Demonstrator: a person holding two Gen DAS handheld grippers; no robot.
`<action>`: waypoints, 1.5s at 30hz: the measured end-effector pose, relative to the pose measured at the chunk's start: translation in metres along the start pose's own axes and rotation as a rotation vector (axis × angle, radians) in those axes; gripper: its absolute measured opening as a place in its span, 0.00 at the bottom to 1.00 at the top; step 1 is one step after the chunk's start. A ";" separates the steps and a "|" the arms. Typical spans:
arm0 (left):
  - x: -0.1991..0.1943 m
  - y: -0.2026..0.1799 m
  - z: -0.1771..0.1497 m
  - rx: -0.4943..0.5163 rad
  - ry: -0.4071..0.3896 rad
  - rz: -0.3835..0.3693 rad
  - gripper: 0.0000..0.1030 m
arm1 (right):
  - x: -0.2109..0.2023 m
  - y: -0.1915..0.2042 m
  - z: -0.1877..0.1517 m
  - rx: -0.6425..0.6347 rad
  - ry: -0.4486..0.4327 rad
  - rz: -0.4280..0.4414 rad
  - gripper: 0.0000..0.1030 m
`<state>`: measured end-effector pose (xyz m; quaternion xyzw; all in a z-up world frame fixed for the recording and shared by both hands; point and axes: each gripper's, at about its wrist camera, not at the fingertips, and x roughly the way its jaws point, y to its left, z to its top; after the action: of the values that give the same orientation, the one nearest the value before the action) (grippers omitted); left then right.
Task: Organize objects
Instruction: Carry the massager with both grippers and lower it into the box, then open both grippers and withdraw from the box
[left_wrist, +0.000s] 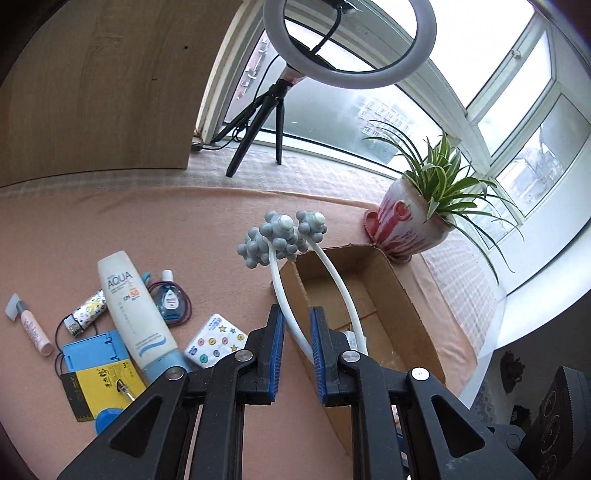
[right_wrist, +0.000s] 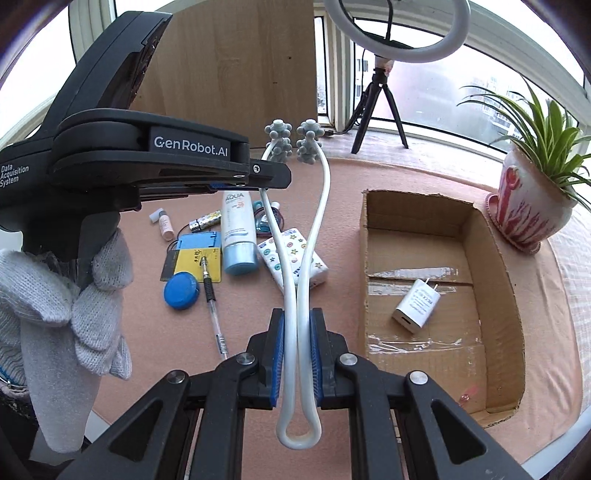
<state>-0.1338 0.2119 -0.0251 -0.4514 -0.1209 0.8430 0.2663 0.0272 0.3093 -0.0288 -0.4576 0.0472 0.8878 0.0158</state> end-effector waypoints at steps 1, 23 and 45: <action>0.007 -0.010 0.002 0.010 0.005 -0.007 0.15 | 0.001 -0.009 -0.001 0.009 0.000 -0.011 0.11; 0.125 -0.106 0.018 0.106 0.100 -0.037 0.15 | 0.007 -0.135 -0.013 0.131 0.032 -0.109 0.11; 0.056 -0.012 0.014 0.010 0.064 0.125 0.65 | 0.009 -0.115 0.001 0.218 0.015 0.007 0.57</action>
<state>-0.1663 0.2540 -0.0513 -0.4836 -0.0799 0.8436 0.2192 0.0296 0.4236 -0.0439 -0.4596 0.1453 0.8739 0.0620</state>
